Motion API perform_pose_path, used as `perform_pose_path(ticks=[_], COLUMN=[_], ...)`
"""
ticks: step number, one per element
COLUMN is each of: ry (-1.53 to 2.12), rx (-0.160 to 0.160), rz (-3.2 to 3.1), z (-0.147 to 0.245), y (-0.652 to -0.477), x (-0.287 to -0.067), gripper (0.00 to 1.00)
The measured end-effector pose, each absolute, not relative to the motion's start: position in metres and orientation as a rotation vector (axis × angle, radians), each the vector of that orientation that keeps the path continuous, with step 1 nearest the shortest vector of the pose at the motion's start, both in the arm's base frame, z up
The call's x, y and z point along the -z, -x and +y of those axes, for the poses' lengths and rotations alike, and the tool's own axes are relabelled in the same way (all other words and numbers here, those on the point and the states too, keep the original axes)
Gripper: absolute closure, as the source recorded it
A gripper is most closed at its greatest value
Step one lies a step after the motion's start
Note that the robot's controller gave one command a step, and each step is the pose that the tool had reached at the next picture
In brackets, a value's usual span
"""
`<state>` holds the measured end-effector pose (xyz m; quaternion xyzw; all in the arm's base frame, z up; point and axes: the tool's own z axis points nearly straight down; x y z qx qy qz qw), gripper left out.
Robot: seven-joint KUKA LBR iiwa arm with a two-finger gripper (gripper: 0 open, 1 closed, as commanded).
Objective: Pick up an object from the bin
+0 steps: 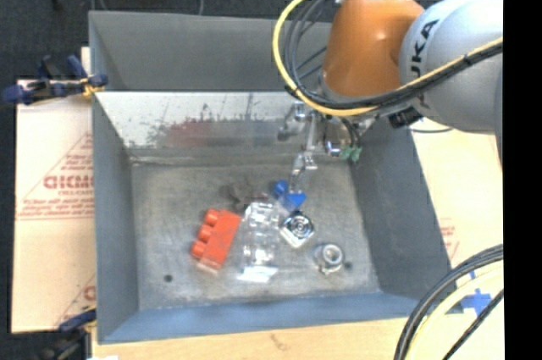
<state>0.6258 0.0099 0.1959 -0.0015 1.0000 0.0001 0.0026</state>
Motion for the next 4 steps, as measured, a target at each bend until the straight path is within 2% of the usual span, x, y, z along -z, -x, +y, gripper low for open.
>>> perform_pose_path(ticks=[1,2,3,4], ry=[0.418,0.759,0.486,0.486], rx=[0.003,0.003,-0.001,-0.001], rz=[3.106,3.039,3.101,3.100], z=[0.010,0.025,-0.004,-0.003], y=[-0.615,-0.612,-0.616,-0.616], x=[-0.077,-0.138,-0.088,-0.088], gripper=[0.00,0.00,0.00,1.00])
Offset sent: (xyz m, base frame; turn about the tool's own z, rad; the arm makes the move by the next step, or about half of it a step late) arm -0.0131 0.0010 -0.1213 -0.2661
